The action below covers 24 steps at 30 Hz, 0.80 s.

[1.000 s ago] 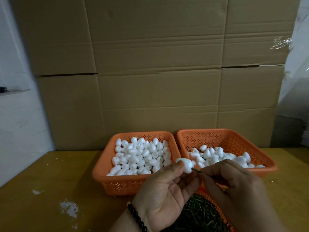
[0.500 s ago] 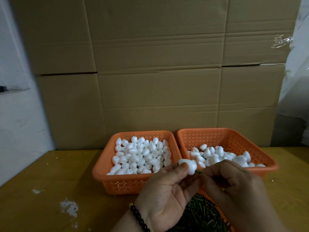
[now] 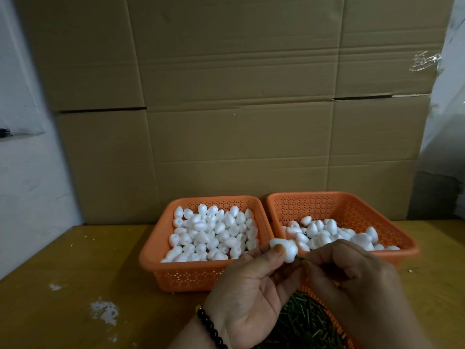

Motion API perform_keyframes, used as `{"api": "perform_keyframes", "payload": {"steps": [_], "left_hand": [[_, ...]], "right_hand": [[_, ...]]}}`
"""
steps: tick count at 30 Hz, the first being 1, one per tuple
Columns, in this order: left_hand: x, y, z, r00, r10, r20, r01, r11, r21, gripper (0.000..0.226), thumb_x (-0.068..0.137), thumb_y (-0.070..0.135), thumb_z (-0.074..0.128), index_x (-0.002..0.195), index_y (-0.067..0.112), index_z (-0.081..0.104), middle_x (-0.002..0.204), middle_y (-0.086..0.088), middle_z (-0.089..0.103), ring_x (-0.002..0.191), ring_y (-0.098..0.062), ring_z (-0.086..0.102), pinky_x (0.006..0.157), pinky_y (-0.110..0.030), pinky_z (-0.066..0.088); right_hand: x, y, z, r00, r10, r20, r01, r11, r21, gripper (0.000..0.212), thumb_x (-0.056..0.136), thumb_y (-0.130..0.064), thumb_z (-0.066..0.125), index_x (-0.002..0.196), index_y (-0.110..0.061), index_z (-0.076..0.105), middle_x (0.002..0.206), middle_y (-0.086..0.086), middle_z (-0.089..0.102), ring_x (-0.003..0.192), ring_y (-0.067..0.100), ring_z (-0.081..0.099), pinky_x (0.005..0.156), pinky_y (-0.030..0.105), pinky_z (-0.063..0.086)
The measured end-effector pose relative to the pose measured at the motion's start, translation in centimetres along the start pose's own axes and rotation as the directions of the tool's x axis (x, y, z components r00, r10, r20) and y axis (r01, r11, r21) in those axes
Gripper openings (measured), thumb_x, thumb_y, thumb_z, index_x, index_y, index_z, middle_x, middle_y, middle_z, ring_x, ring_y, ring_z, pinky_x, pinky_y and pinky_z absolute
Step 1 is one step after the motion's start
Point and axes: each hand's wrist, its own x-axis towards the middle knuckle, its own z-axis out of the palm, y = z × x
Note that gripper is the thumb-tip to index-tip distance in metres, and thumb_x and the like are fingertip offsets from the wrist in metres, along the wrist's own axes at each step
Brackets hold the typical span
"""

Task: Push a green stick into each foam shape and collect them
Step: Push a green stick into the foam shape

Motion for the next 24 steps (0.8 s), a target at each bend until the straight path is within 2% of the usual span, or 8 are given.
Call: {"api": "perform_keyframes", "payload": {"steps": [3,8,12,16,20,24], "left_hand": [[0.0,0.0,0.0,1.000,0.000,0.002,0.000,1.000,0.001,0.012,0.070,-0.003,0.067,0.079,-0.004,0.076,0.097,-0.025,0.070,0.079,-0.029,0.071,0.064,-0.035,0.060],[0.0,0.0,-0.1,1.000,-0.010,0.005,0.010,1.000,-0.017,0.014,0.071,-0.004,0.067,0.082,-0.006,0.075,0.099,-0.026,0.069,0.080,-0.030,0.071,0.064,-0.037,0.060],[0.1,0.1,-0.3,1.000,-0.015,-0.006,0.015,1.000,-0.022,0.024,0.072,-0.004,0.066,0.096,-0.009,0.068,0.103,-0.028,0.068,0.081,-0.032,0.071,0.064,-0.037,0.060],[0.3,0.1,-0.5,1.000,-0.008,0.006,0.008,1.000,-0.015,0.026,0.074,-0.002,0.065,0.101,-0.005,0.066,0.101,-0.026,0.068,0.080,-0.030,0.071,0.065,-0.037,0.060],[0.3,0.3,-1.1,0.998,-0.019,0.057,0.018,1.000,0.021,0.020,0.079,0.002,0.063,0.095,0.007,0.074,0.102,-0.019,0.070,0.082,-0.027,0.070,0.071,-0.038,0.059],[0.5,0.5,-1.5,0.998,0.019,0.058,-0.023,0.998,0.059,0.032,0.078,-0.001,0.058,0.107,0.008,0.067,0.111,-0.018,0.068,0.087,-0.024,0.067,0.074,-0.038,0.058]], "right_hand": [[-0.1,0.1,0.0,1.000,0.010,0.007,-0.010,1.000,-0.005,0.027,0.057,0.007,0.085,0.068,-0.013,0.071,0.069,-0.018,0.061,0.067,-0.015,0.059,0.057,-0.003,0.040],[0.0,0.0,0.0,1.000,0.000,-0.015,0.000,1.000,0.023,0.014,0.066,-0.007,0.081,0.069,-0.016,0.070,0.070,-0.018,0.062,0.068,-0.014,0.060,0.058,-0.004,0.039],[-0.1,0.2,0.0,1.000,0.031,0.003,-0.031,0.999,0.024,0.025,0.061,0.003,0.085,0.071,-0.015,0.072,0.071,-0.018,0.063,0.067,-0.012,0.062,0.058,-0.001,0.043],[-0.1,0.1,-0.1,0.998,0.056,0.035,-0.057,0.997,0.042,0.030,0.059,-0.001,0.086,0.078,-0.021,0.072,0.073,-0.017,0.065,0.068,-0.010,0.063,0.060,0.002,0.047],[-0.1,-0.1,-0.2,0.995,0.097,0.033,-0.100,0.990,0.095,0.049,0.059,-0.007,0.087,0.095,-0.033,0.066,0.075,-0.015,0.068,0.071,-0.005,0.066,0.067,0.007,0.051],[-0.2,0.0,-0.1,0.993,0.116,0.033,-0.119,0.985,0.128,0.059,0.059,-0.006,0.087,0.101,-0.039,0.062,0.079,-0.017,0.070,0.073,-0.004,0.068,0.072,0.009,0.052]]}}
